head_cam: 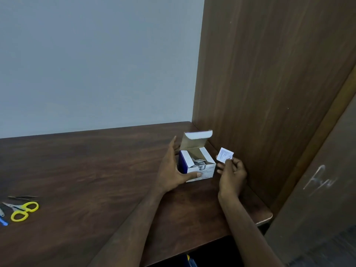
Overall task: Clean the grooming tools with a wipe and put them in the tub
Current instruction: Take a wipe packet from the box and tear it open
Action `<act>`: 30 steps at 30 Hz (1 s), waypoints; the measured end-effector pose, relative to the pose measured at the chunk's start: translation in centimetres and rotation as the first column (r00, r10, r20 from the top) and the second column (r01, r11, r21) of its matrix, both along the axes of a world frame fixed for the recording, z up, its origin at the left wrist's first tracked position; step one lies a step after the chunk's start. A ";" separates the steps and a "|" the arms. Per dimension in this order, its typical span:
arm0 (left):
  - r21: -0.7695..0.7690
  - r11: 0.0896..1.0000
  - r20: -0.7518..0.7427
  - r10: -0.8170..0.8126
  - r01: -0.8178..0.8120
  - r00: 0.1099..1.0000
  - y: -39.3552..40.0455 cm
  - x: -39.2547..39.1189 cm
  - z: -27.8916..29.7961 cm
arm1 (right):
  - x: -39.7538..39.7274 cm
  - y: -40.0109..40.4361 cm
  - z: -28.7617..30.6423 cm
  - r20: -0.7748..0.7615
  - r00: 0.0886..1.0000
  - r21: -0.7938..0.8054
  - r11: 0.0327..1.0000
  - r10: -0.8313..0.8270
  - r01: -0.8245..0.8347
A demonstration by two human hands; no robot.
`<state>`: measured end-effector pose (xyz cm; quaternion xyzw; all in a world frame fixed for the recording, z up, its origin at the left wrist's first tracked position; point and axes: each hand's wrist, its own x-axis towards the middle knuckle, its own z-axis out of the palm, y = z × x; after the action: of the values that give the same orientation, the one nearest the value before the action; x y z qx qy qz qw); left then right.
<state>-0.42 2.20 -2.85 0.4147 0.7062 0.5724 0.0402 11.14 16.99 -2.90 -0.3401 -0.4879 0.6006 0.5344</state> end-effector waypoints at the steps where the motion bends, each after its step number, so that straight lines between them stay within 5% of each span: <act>1: 0.008 1.000 -0.013 0.003 -0.003 1.000 0.0 0.1 0.1 | 0.0 0.0 0.0 -0.001 1.000 0.002 1.000 0.004 -0.004; 23: 0.063 0.993 -0.113 0.107 -0.100 0.988 0.5 -0.6 -0.6 | -0.2 -0.1 -0.4 -0.049 0.995 0.141 0.986 0.093 -0.085; 30: 0.077 0.990 -0.011 0.119 -0.118 0.993 0.3 -0.2 -0.2 | -0.3 0.0 -1.2 0.158 0.987 0.150 0.988 0.018 -0.042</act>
<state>-0.59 2.54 -3.08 0.3778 0.7076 0.5969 -0.0149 10.83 17.04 -4.13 -0.3366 -0.5781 0.5409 0.5098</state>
